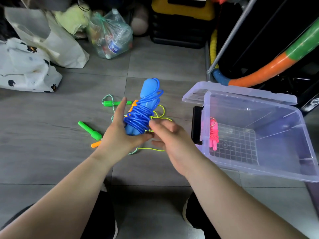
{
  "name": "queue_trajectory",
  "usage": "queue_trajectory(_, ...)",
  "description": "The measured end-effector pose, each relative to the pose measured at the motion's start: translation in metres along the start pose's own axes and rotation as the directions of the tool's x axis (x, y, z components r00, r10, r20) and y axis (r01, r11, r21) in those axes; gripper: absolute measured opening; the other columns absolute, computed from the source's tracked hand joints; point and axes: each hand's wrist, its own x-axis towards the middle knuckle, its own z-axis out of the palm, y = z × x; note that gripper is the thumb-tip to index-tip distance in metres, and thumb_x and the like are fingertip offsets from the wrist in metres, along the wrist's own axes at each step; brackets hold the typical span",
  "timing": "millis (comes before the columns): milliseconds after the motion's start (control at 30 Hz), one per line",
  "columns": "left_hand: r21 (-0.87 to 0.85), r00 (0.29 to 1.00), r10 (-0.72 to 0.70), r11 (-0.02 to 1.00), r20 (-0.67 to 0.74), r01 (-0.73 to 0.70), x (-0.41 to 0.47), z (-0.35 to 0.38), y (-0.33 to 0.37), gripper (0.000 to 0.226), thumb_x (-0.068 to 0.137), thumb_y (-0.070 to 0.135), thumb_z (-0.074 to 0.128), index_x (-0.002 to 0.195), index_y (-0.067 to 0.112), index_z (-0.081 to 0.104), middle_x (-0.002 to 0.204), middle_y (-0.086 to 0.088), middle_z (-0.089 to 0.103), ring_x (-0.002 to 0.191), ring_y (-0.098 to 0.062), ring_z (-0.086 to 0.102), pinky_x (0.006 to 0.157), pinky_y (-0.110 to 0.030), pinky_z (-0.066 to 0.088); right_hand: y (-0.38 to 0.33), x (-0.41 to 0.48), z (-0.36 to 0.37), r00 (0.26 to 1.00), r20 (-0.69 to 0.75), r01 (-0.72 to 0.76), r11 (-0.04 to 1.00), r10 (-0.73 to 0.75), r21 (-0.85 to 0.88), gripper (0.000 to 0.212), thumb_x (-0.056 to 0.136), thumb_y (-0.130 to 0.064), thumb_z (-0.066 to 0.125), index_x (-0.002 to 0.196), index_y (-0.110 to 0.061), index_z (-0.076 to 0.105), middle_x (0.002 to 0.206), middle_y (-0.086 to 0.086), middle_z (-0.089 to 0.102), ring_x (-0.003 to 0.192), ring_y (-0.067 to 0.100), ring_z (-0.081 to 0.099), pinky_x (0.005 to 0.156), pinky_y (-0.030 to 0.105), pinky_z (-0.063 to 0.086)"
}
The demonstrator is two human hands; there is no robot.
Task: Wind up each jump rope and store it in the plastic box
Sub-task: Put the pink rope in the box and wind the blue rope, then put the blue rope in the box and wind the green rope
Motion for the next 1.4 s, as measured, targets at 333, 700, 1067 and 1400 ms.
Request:
queue_trajectory(333, 0.158, 0.979, 0.107, 0.978, 0.175, -0.135, -0.001, 0.046, 0.006, 0.103, 0.069, 0.0, 0.071, 0.144, 0.026, 0.005, 0.12, 0.013, 0.048, 0.089, -0.006, 0.059, 0.073, -0.003, 0.044, 0.005, 0.008, -0.018, 0.948, -0.296, 0.135, 0.99, -0.12, 0.032, 0.029, 0.08, -0.013, 0.063, 0.101, -0.02, 0.045, 0.087, -0.008, 0.057, 0.081, 0.008, 0.057, 0.073, 0.018, 0.046)
queue_trajectory(700, -0.158, 0.98, -0.029, 0.986, 0.195, 0.061, 0.001, 0.099, 0.004, 0.09, 0.084, 0.0, 0.057, 0.138, 0.038, -0.004, 0.128, 0.009, 0.036, 0.102, -0.019, 0.054, 0.078, -0.02, 0.048, -0.02, 0.009, -0.083, 0.882, -0.451, 0.158, 0.987, -0.134, 0.016, 0.016, 0.085, -0.006, 0.052, 0.074, -0.018, 0.056, 0.079, 0.005, 0.064, 0.081, 0.024, 0.059, 0.081, 0.038, 0.047)
queue_trajectory(1067, 0.471, 0.949, -0.034, 0.873, 0.314, -0.124, 0.069, 0.173, -0.026, 0.053, 0.093, 0.025, 0.043, 0.142, 0.014, 0.026, 0.149, -0.005, 0.031, 0.137, -0.019, 0.029, 0.108, -0.025, 0.023, 0.051, 0.072, -0.273, 0.773, -0.6, -0.4, 0.892, 0.205, -0.21, 0.02, 0.083, -0.004, 0.055, 0.1, 0.004, 0.059, 0.085, 0.019, 0.068, 0.067, 0.022, 0.058, 0.063, 0.031, 0.045)
queue_trajectory(1400, 0.455, 0.853, 0.411, 0.723, 0.322, -0.52, 0.117, 0.244, -0.1, 0.058, 0.079, 0.043, 0.039, 0.13, 0.016, 0.032, 0.135, -0.017, 0.049, 0.12, -0.018, 0.037, 0.096, -0.028, 0.028, 0.14, 0.189, -0.336, 0.805, -0.571, -0.501, 0.7, 0.161, -0.51, 0.018, 0.079, -0.007, 0.057, 0.093, -0.003, 0.046, 0.082, 0.012, 0.049, 0.078, 0.02, 0.045, 0.055, 0.027, 0.034)
